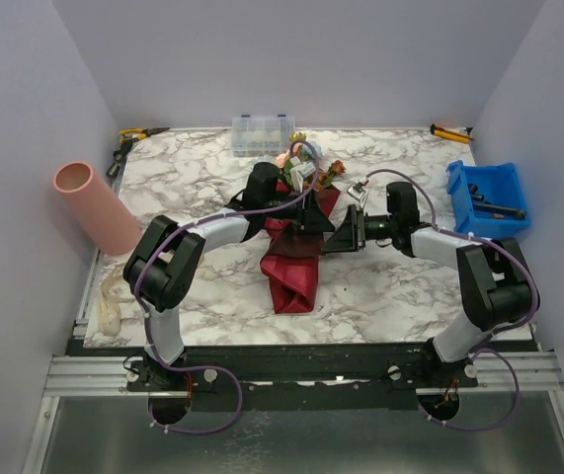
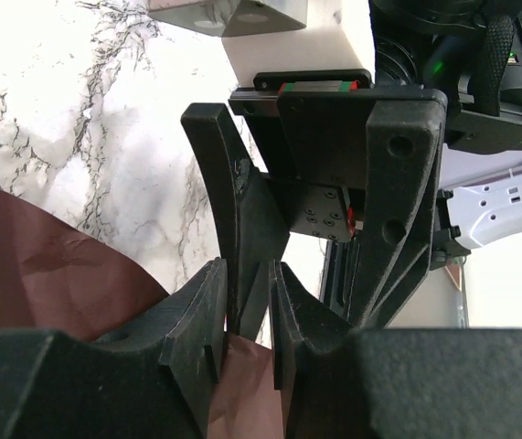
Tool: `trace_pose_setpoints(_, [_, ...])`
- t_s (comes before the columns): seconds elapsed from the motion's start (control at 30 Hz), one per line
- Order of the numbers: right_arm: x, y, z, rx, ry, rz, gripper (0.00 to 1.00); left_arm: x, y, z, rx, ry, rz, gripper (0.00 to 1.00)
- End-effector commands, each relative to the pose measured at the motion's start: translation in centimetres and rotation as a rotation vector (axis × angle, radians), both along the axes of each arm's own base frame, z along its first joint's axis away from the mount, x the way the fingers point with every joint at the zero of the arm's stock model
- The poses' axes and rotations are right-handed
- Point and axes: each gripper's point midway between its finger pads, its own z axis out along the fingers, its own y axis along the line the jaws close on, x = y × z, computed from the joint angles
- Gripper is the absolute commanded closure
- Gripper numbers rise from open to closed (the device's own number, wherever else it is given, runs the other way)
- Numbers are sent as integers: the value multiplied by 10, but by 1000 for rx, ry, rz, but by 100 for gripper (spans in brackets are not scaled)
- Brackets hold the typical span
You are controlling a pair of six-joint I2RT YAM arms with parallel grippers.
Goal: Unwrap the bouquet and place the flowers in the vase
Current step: Unfold the wrapping paper at the center of the board.
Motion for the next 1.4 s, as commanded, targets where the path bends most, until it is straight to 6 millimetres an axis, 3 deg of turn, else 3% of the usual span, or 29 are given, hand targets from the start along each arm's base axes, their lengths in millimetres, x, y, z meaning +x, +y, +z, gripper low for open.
trace_pose_setpoints(0.0, [5,6,12,47,3,43,44,7,-5,8,-24,-32,2,70])
trace_pose_setpoints(0.23, [5,6,7,52,32,46,78,8,-5,8,-27,-30,0,70])
trace_pose_setpoints(0.33, [5,5,8,34,31,36,99,10,-2,15,-33,-44,8,67])
trace_pose_setpoints(0.53, [9,-7,12,-59,-23,4,99,21,22,51,-75,-116,46,42])
trace_pose_setpoints(0.7, [20,-33,8,-256,-77,-71,100,25,52,90,-105,-271,96,32])
trace_pose_setpoints(0.9, [11,-28,32,-143,-101,-39,100,28,56,78,-87,-226,128,36])
trace_pose_setpoints(0.93, [11,-27,35,-124,-103,-36,98,33,61,74,-81,-213,154,37])
trace_pose_setpoints(0.97, [11,-26,38,-113,-107,-32,89,37,66,72,-80,-194,184,39])
trace_pose_setpoints(1.07, [12,-23,43,-87,-108,-22,43,48,84,62,-90,-138,259,45])
trace_pose_setpoints(1.1, [13,-23,44,-81,-104,-19,35,51,90,58,-87,-125,279,47])
trace_pose_setpoints(1.23, [15,-20,48,-52,-89,-8,13,47,97,34,-60,-75,292,49])
trace_pose_setpoints(1.37, [18,-16,52,-14,-58,-5,8,36,89,21,-64,-12,242,50])
